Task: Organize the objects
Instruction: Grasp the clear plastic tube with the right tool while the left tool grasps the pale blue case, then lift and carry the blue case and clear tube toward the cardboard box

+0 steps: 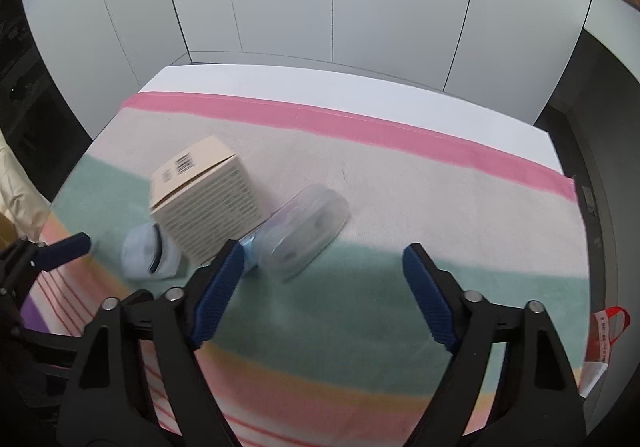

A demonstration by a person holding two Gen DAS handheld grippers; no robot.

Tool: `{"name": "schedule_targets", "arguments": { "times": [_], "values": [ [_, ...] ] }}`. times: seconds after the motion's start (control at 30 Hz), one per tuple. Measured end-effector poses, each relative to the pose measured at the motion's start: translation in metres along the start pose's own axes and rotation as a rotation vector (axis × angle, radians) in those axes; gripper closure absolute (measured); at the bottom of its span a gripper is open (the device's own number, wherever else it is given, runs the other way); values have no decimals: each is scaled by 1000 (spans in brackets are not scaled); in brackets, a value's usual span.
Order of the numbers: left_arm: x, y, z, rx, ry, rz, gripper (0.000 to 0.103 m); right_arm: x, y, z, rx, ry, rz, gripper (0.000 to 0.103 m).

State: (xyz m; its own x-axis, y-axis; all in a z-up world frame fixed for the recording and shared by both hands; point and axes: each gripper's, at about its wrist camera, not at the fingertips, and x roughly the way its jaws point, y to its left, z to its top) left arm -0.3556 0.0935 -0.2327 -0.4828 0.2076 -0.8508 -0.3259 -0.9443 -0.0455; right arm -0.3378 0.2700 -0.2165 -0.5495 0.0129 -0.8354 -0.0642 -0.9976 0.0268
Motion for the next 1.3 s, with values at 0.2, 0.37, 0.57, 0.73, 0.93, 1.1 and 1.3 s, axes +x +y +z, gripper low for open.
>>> {"name": "schedule_targets", "arguments": {
  "times": [0.2,0.37,0.57,0.73,0.93,1.1,1.3],
  "values": [
    [4,-12,10,45,-41,-15,48,6,-4,8,-2,-15,32,42],
    [-2,-14,12,25,-15,-52,65,6,2,3,-58,11,15,86],
    [-20,-23,3,46,-4,-44,66,-2,-9,-3,-21,26,19,86],
    [-39,-29,-12,33,3,-45,66,-15,-14,-20,-7,48,23,87],
    [-58,-33,-30,-1,20,-50,66,-34,-17,-47,-3,70,17,87],
    [-92,-38,-34,-14,24,-47,67,-57,-14,-54,9,94,10,87],
    [-147,-39,-31,-17,-19,-49,67,-99,-7,-56,29,89,11,87]
  ]
}}
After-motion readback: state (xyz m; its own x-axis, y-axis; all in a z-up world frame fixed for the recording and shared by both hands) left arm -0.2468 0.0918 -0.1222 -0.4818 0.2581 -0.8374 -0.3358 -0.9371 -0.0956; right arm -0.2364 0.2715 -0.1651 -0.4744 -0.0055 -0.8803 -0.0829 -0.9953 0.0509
